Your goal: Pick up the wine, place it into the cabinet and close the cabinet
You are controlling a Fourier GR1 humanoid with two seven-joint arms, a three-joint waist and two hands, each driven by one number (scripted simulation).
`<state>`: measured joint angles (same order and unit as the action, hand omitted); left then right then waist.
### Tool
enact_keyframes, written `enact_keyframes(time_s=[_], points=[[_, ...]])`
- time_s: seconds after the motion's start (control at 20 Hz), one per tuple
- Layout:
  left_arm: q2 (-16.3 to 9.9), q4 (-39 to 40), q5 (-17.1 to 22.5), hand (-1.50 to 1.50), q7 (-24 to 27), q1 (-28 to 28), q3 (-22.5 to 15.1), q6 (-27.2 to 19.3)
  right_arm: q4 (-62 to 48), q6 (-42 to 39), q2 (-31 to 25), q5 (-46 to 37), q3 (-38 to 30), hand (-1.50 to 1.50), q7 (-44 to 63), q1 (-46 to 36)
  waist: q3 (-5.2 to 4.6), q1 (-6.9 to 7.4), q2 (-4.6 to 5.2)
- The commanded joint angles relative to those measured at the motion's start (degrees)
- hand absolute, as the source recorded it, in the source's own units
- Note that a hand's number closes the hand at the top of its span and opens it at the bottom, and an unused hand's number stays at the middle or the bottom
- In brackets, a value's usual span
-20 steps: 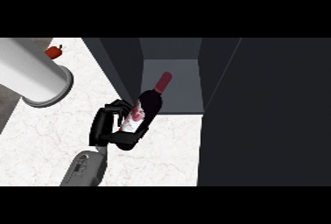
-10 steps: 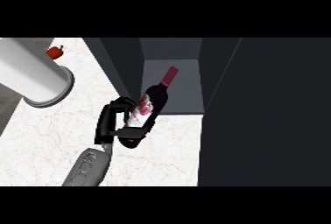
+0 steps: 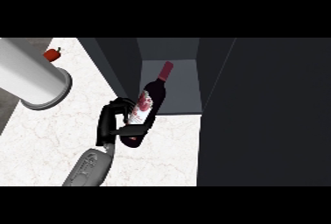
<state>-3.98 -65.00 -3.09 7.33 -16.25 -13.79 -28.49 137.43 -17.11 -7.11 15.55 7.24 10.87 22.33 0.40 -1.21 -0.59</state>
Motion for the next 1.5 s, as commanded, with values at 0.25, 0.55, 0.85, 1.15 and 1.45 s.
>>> enact_keyframes(time_s=[0.25, 0.55, 0.85, 1.15, 1.45], points=[[3.4, 8.7, -5.1, 1.5, -7.0, -13.8, -4.0, -2.8, 3.9, -1.6, -1.0, 3.7, -0.6, -1.5, 0.4, 1.6, -0.39, -3.21, 1.06], [3.7, 10.1, -7.3, 1.5, -10.2, -12.6, -6.4, -7.6, 3.6, -2.7, -1.2, 5.0, -0.4, -1.5, -0.3, 1.9, -0.41, -4.58, 1.34], [2.7, 11.6, -8.0, 1.5, -11.5, -12.5, -5.3, -8.3, 3.2, -2.8, -0.6, 5.4, -0.2, -1.5, -1.1, 1.5, -0.45, -4.92, 1.61], [2.5, 11.5, -6.7, 1.5, -11.8, -12.9, -2.9, -10.8, 2.7, -3.4, -0.4, 4.9, 0.3, -1.5, -2.1, 1.7, -0.52, -5.29, 1.81], [2.5, 11.0, -6.0, 1.5, -10.6, -13.0, -2.3, -12.8, 1.5, -4.0, -0.4, 5.4, 0.6, -1.5, -2.2, 1.8, -0.57, -5.83, 2.13]])
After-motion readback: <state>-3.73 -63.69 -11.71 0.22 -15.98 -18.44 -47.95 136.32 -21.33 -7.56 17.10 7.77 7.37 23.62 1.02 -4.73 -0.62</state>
